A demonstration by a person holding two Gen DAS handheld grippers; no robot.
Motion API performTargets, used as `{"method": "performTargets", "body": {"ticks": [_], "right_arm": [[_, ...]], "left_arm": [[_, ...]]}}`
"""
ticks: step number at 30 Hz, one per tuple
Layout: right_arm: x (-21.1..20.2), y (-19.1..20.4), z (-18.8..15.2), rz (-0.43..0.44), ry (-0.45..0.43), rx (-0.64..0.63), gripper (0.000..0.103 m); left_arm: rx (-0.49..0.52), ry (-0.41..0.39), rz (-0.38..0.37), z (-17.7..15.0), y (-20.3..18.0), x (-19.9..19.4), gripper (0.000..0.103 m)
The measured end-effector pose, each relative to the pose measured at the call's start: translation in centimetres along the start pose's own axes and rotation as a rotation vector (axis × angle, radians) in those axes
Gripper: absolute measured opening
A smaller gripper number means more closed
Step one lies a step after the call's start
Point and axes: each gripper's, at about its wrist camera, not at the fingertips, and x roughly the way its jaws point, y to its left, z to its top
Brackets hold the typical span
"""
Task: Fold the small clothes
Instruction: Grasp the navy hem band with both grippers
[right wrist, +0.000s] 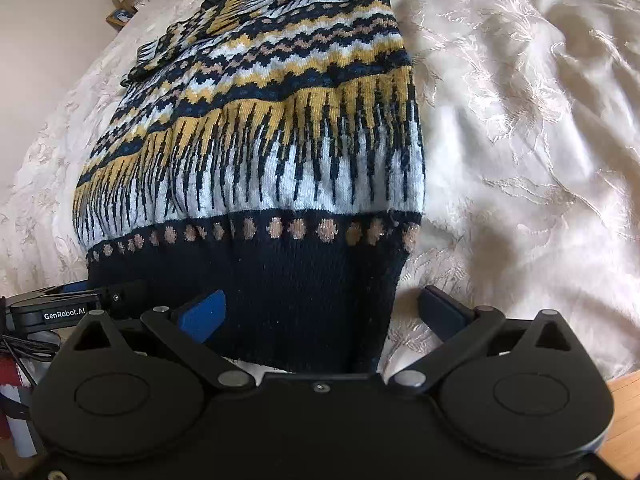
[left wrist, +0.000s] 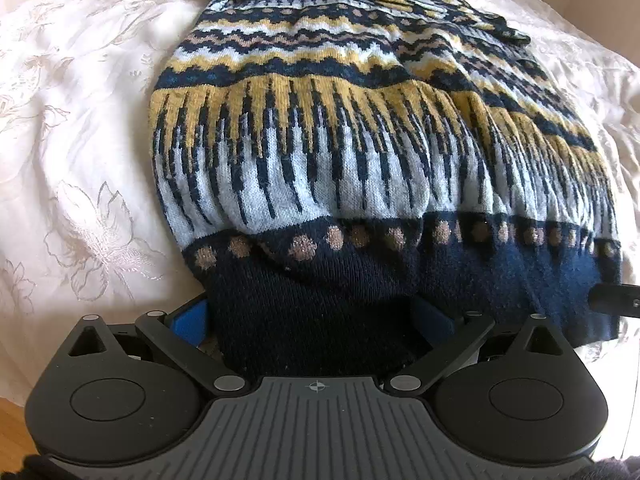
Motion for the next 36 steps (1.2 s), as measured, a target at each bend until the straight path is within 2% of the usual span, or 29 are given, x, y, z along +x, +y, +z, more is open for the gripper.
{"method": "performTargets", "body": {"ticks": [4,7,9,12,18,23,25,30,32,33,34,36], "right_arm": [[-0.1,-0.1,-0.1,0.007,-0.004,0.000,0.103],[-0.1,0.0,-0.1,0.006,0.002,-0.010,0.103],[0.0,0.0,-0.1,0.004,0.004,-0.017,0.103],[0.0,0.1,-0.1,0.000,0.005,-0.026,0.103],[0.0,-0.1,0.2,0.009,0.017,-0.012,0.103],[-0.2,-1.3,0.6,0.059,0.012,0.082,0.103],[-0.2,-1.3,0.7,0.057,0.017,0.082,0.102],[-0.1,-1.0,0.7,0.043,0.020,0.063,0.101],[-0.3,-1.2,0.8,0.048,0.009,0.080,0.095],[-0.4,-1.3,0.8,0.054,0.004,0.091,0.093],[-0.4,-1.5,0.9,0.064,0.001,0.103,0.084],[-0.5,-1.8,1.2,0.075,0.001,0.113,0.065]], "left_arm": [[-0.006,-0.027,-0.008,-0.4,0.3,-0.5,0.096],[-0.024,-0.053,-0.018,-0.7,0.8,-1.3,0.087],[-0.043,-0.076,-0.026,-0.8,1.3,-1.8,0.075],[-0.073,-0.114,-0.043,-0.8,1.9,-3.0,0.065],[-0.116,-0.224,-0.072,-0.9,2.9,-5.7,0.063],[-0.138,-0.157,-0.076,-0.5,3.8,-3.9,0.063],[-0.143,-0.122,-0.082,-0.5,4.2,-3.0,0.063],[-0.149,-0.098,-0.109,-0.1,4.5,-2.1,0.063],[-0.148,-0.098,-0.126,0.1,4.2,-1.9,0.059],[-0.146,-0.097,-0.131,0.2,4.2,-1.9,0.052],[-0.145,-0.098,-0.138,0.3,4.1,-1.8,0.047],[-0.155,-0.103,-0.160,0.4,4.1,-1.9,0.024]]}}
